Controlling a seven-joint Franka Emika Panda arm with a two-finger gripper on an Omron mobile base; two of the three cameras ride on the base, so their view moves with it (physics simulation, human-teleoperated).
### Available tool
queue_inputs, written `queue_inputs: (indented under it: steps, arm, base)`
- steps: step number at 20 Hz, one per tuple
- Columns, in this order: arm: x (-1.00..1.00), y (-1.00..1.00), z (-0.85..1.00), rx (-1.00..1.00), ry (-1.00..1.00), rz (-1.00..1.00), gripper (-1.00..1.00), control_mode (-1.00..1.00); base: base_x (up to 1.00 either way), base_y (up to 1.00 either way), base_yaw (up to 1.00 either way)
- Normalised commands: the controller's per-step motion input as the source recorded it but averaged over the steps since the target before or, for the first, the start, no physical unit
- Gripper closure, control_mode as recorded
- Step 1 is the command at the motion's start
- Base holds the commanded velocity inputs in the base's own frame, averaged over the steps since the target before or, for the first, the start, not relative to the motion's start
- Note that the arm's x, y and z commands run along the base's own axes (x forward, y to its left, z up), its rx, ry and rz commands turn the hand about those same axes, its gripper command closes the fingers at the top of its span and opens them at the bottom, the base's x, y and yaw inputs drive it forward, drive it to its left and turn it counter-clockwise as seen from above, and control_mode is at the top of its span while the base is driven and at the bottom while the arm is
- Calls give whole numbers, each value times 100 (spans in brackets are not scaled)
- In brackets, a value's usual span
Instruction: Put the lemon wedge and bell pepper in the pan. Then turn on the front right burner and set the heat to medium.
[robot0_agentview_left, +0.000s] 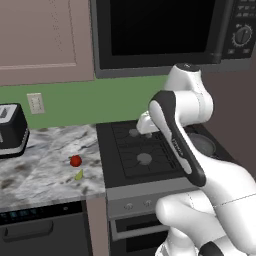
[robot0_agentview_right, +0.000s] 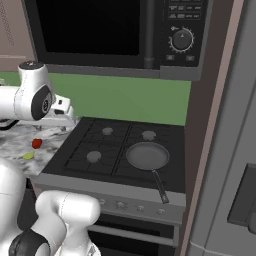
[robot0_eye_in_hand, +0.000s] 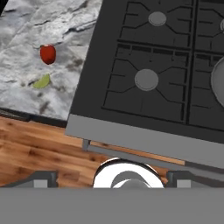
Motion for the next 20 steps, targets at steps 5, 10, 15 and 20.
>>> queue_inputs:
  steps: [5,10,15,20]
  arm:
    - [-7,55,0,0,4,14,-100,-100]
    - [-4,60,-7,0,2,12,-100,-100]
    - [-2,58,-16,0,-1,5,-100,-100]
    - [-17,38,-16,0,-11,0,-100,-100]
  base:
    - [0,0,0]
    - [0,0,0]
    - [0,0,0]
    - [0,0,0]
